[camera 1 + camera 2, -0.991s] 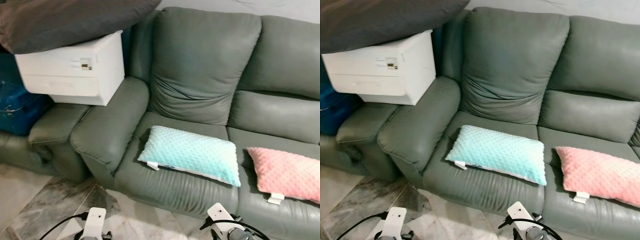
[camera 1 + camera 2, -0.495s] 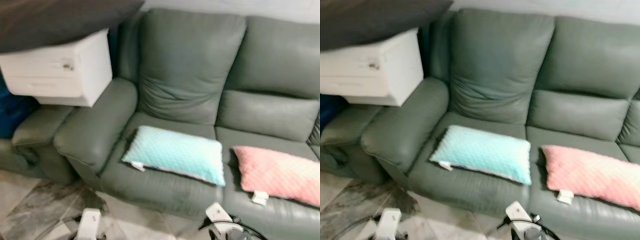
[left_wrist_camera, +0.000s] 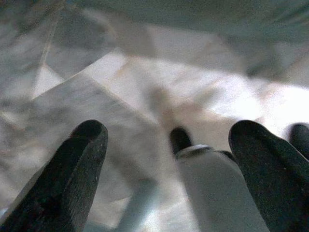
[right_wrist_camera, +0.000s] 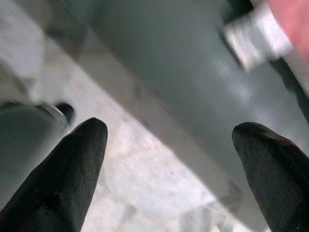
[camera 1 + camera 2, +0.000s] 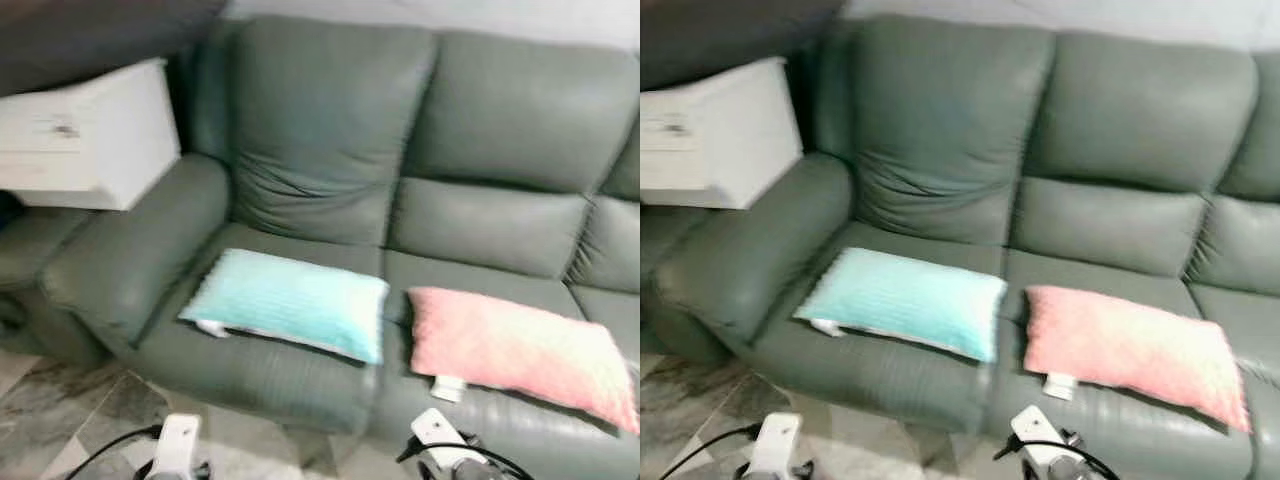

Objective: Move the pillow to the sofa

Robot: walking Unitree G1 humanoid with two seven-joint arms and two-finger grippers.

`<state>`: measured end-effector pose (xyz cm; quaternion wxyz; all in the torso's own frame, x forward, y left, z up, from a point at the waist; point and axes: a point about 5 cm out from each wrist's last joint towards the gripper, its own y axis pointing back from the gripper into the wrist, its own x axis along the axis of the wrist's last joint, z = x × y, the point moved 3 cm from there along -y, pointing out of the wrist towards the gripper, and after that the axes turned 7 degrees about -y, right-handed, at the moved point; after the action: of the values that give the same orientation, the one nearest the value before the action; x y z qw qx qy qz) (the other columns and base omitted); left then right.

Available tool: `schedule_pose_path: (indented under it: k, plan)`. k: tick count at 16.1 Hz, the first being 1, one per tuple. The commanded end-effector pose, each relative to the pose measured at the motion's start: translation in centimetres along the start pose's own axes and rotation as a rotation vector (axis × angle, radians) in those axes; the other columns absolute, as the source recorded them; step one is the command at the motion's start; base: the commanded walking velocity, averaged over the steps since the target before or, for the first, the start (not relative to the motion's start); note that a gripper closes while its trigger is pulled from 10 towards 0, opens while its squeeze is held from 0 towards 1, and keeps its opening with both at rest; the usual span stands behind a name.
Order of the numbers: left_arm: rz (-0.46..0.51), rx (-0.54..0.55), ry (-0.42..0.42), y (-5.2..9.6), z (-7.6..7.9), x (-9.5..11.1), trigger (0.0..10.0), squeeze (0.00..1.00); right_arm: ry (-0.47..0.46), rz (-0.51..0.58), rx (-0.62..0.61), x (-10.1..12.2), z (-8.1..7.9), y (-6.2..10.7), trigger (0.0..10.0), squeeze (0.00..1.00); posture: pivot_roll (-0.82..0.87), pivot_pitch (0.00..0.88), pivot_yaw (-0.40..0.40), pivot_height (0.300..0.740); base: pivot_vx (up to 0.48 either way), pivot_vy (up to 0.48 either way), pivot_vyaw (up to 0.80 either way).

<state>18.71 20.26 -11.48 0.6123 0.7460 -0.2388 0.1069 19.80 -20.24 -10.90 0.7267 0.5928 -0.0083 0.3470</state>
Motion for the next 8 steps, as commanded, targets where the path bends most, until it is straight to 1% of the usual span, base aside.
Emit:
schedule_pose_path:
  k: [1, 3, 8]
  plan:
    - [-0.02, -0.01, -0.01, 0.06, 0.19, -0.68, 10.0, 0.0, 0.008, 0.026, -0.001, 1.14, 0.16, -0.11, 10.0, 0.0, -0.11, 0.0, -0.035, 0.74, 0.0, -0.394, 0.0]
    - [-0.019, -0.009, -0.01, 0.06, 0.13, -0.67, 10.0, 0.0, 0.008, 0.029, 0.0, 1.3, 0.15, -0.13, 10.0, 0.0, -0.11, 0.0, -0.035, 0.74, 0.0, -0.386, 0.0]
    - [-0.021, -0.002, 0.009, 0.06, -0.03, -0.73, 10.0, 0.0, 0.006, 0.028, 0.001, 1.08, 0.3, -0.09, 10.0, 0.0, -0.11, 0.0, -0.033, 0.74, 0.0, 0.0, 0.0]
